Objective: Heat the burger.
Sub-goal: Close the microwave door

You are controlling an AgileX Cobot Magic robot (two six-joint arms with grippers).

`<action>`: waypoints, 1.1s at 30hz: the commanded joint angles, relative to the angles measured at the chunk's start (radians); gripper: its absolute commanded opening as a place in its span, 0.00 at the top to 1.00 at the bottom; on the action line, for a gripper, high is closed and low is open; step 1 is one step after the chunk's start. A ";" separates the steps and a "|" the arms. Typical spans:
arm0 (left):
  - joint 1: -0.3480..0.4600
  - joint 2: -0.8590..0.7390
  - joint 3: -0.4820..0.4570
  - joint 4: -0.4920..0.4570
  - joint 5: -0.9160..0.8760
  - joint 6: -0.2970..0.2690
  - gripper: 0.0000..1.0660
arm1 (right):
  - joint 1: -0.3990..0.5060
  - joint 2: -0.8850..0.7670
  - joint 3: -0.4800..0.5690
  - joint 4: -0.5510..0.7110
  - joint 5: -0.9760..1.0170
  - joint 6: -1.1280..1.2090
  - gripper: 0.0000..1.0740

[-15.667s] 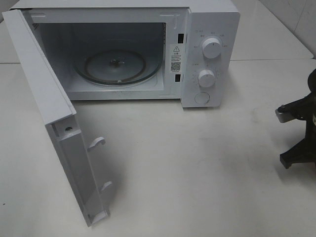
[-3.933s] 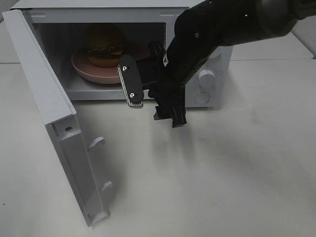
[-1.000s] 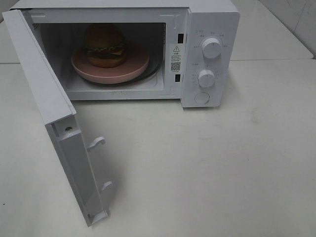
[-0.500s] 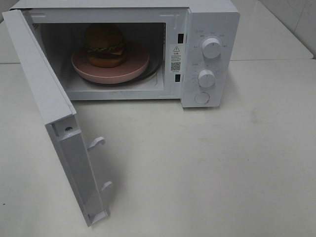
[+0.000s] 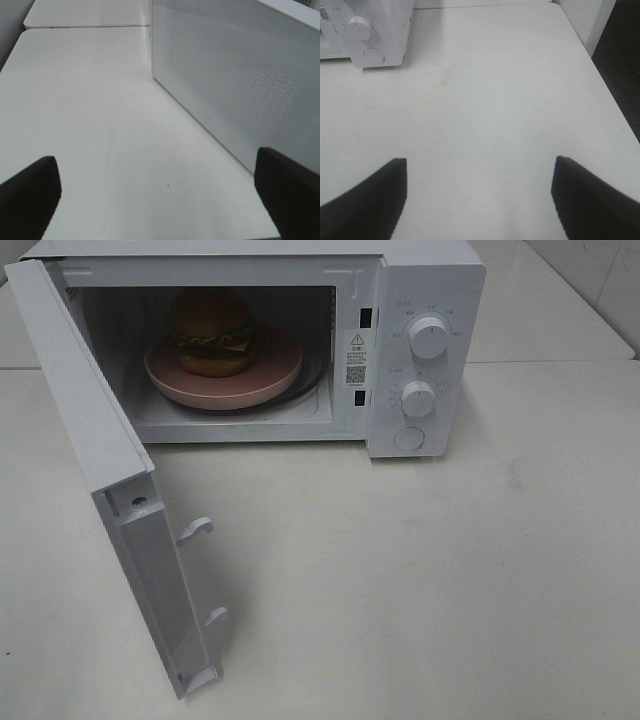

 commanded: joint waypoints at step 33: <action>-0.002 0.002 0.003 -0.001 -0.002 -0.004 0.06 | 0.011 -0.028 -0.001 0.001 -0.007 -0.020 0.29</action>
